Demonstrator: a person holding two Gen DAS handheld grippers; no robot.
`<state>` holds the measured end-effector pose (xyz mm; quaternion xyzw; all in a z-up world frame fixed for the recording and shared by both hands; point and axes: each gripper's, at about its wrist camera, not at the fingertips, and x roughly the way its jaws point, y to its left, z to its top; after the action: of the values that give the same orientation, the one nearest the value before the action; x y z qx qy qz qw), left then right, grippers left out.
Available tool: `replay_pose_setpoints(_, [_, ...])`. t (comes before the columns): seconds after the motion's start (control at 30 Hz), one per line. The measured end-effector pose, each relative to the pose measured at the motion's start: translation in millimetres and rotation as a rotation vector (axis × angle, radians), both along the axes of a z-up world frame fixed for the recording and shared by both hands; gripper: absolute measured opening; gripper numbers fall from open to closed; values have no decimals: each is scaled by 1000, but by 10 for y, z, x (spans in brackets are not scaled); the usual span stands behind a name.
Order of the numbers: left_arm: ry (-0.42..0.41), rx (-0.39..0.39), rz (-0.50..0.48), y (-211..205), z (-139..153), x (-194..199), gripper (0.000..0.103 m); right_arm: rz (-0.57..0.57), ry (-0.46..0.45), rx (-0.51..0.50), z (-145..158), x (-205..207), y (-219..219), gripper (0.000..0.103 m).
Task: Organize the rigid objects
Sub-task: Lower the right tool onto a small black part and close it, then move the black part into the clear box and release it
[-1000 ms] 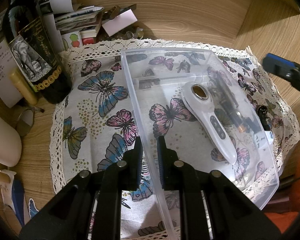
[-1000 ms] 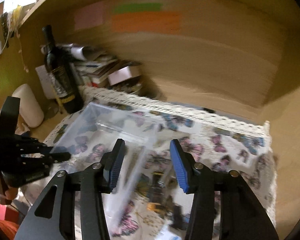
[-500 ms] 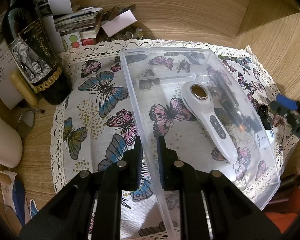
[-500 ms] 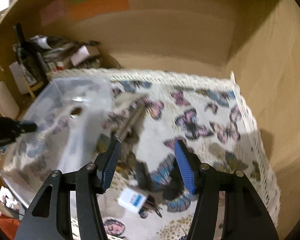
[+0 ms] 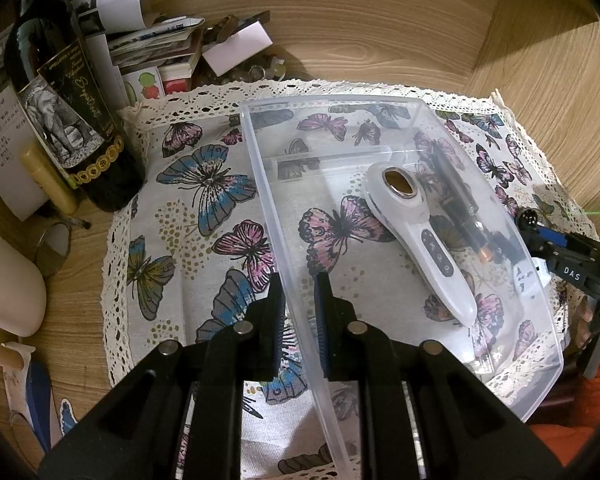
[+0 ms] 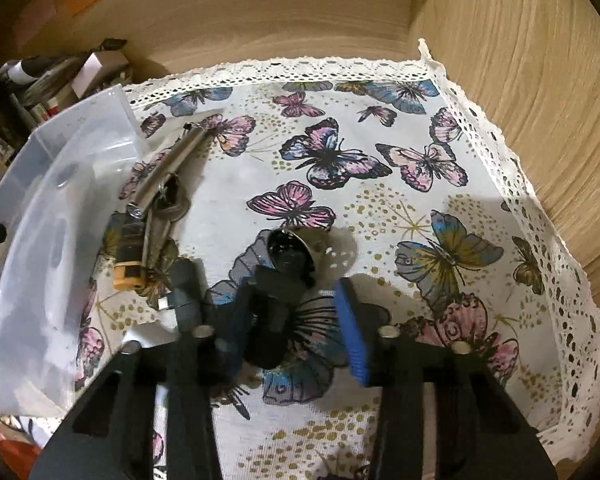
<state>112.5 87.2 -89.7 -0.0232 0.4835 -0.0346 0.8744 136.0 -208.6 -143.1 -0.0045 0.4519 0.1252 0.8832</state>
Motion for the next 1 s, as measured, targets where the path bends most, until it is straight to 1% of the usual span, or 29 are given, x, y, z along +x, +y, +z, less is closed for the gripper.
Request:
replay_pose_setpoints(0.17, [-1, 3, -1, 1, 4, 2, 15, 1, -13, -15, 24, -17, 22, 22])
replay_pose_setpoints(0.4, [-2, 0, -1, -8, -1, -4, 15, 6, -47, -24, 202, -3, 40, 22])
replay_pose_setpoints(0.47, [-2, 0, -1, -10, -2, -4, 15, -5, -63, -39, 250, -3, 32, 22])
replay_pose_setpoints(0.6, [-2, 0, -1, -11, -2, -4, 15, -4, -99, -26, 391, -10, 14, 22])
replay_pose_setpoints(0.67, [-2, 1, -1, -12, -1, -2, 15, 3, -133, -23, 502, -30, 46, 22])
replay_pose_setpoints(0.83, [-4, -3, -4, -18, -6, -8, 15, 59, -222, -3, 808, -35, 228, 22])
replay_pose_setpoints(1.0, [-6, -8, -6, -17, -5, -17, 15, 151, -285, 22, 1031, -43, 538, 22])
